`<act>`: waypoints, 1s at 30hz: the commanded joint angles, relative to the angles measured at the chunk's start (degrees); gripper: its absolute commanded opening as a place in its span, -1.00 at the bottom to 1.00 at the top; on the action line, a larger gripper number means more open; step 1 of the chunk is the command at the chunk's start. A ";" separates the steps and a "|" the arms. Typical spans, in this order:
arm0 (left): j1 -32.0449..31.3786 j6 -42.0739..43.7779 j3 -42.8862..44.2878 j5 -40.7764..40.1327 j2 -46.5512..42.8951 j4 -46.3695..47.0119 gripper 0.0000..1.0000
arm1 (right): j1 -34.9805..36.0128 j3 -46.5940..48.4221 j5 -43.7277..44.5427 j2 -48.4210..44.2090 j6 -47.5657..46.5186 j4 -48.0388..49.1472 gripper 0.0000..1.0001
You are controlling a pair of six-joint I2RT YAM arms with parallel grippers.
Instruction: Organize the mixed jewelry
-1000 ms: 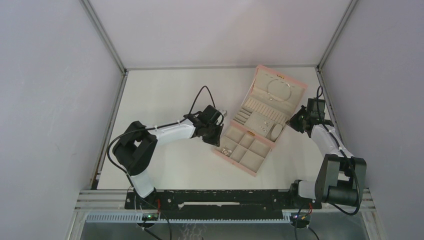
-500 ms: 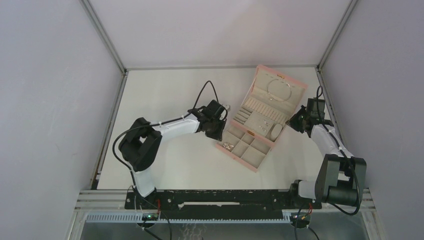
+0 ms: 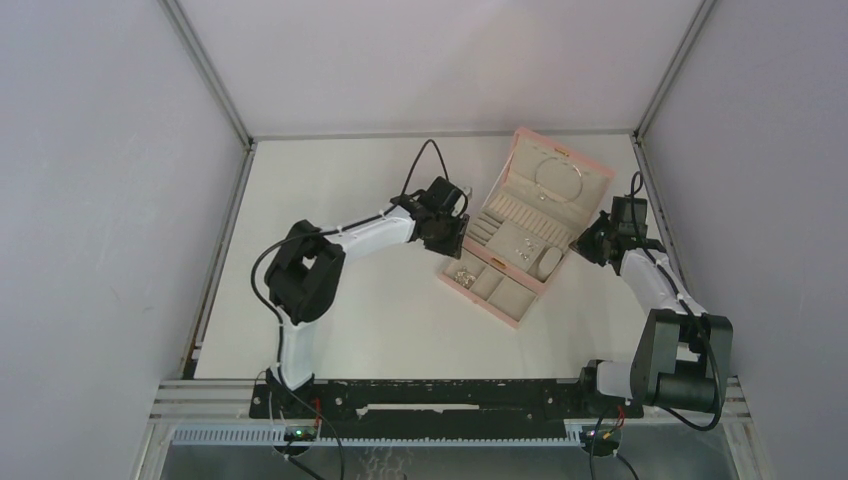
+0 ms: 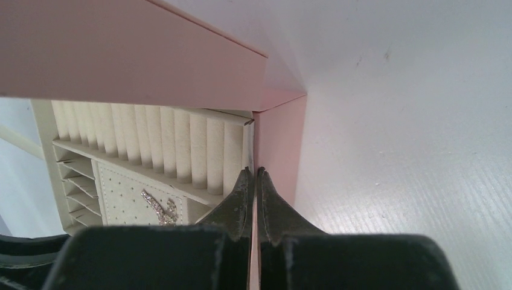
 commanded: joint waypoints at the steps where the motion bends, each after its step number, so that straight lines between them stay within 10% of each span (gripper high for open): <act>1: 0.22 0.97 3.66 -0.71 -4.10 0.27 -0.04 | 1.84 -0.11 -3.51 -0.38 0.80 -4.57 -1.00; 15: -2.39 6.97 -19.55 7.42 -25.50 -0.79 0.03 | 1.84 -0.11 -3.08 -4.64 -2.64 -5.92 -0.97; 21: -7.34 10.29 -26.10 8.16 -24.73 4.76 0.02 | 0.05 -0.11 -0.85 -12.06 -4.18 -9.14 -0.34; 30: -7.73 6.75 -23.27 9.45 -17.45 12.73 0.01 | -6.76 -0.15 0.29 -22.46 -4.07 -11.93 -0.19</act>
